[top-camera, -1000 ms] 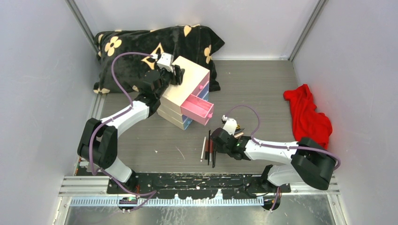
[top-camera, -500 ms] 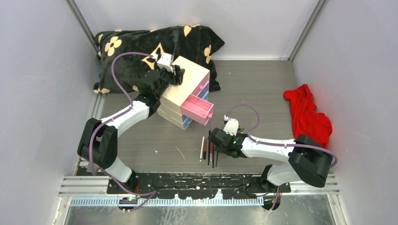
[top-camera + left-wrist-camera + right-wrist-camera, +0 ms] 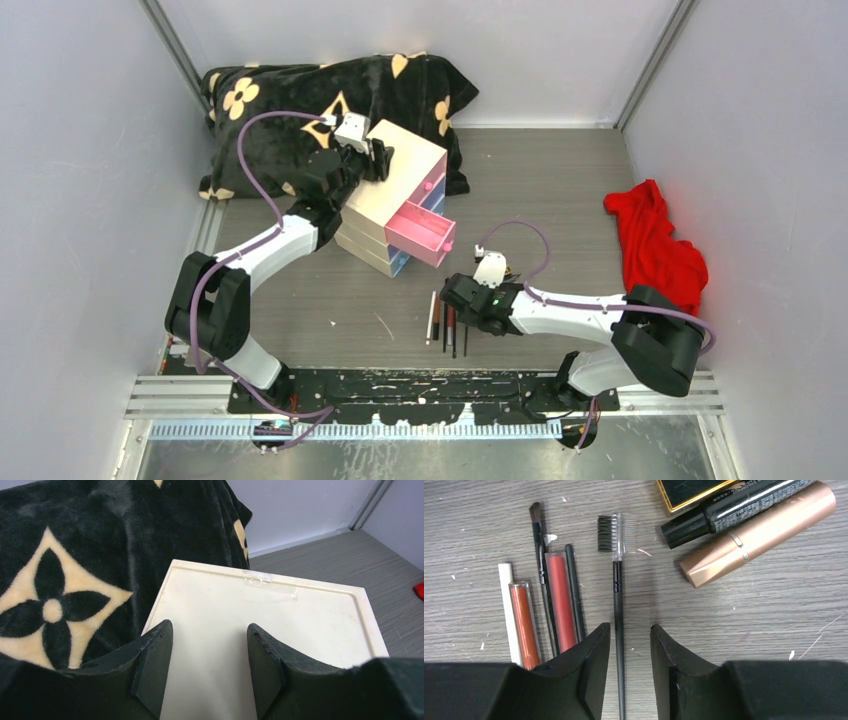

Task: Organize the makeup
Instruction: Pick up the makeup brush from the center of the board.

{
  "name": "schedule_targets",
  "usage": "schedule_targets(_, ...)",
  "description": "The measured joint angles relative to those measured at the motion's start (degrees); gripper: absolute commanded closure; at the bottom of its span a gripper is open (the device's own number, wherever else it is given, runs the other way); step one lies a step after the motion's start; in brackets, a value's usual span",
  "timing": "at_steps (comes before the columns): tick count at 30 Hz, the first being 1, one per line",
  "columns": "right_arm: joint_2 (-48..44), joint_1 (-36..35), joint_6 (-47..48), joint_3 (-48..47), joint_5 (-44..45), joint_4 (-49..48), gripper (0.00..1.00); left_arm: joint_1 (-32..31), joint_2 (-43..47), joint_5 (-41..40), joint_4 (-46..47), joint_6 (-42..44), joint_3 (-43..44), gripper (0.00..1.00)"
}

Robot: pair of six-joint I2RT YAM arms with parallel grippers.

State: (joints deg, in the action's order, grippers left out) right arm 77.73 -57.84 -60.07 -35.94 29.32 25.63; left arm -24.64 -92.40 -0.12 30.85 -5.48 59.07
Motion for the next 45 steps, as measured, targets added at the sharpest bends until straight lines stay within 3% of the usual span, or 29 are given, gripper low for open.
schedule_targets(30,5.0,-0.5,-0.7,-4.2,0.5,4.0,0.69,0.0,0.1,0.2,0.0,0.0,-0.1,0.43)
schedule_targets(45,0.0,-0.5,-3.8,0.0,0.9,5.5,0.69,0.0,0.1,0.2,0.1,0.0,-0.2,0.43)
